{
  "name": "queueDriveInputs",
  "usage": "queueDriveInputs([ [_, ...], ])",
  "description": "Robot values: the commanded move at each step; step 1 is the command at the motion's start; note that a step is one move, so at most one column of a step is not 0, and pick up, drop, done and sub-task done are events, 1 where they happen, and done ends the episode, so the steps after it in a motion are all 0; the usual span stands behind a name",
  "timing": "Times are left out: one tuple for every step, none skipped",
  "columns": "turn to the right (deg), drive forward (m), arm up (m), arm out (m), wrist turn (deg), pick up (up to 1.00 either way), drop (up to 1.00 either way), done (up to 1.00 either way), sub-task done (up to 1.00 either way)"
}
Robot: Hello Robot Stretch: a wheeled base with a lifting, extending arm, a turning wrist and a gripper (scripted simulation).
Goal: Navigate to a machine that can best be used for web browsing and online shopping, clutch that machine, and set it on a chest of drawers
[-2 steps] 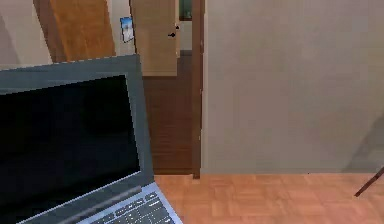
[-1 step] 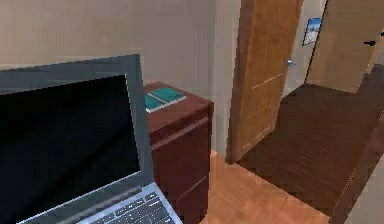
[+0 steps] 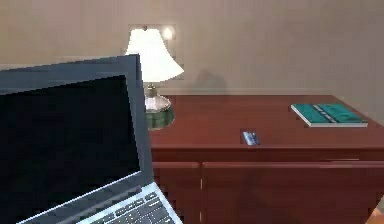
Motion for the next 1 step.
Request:
queueDriveInputs([
  [-45.0, 0.00, 0.00, 0.00, 0.0, 0.00, 0.00, 0.00, 0.00],
])
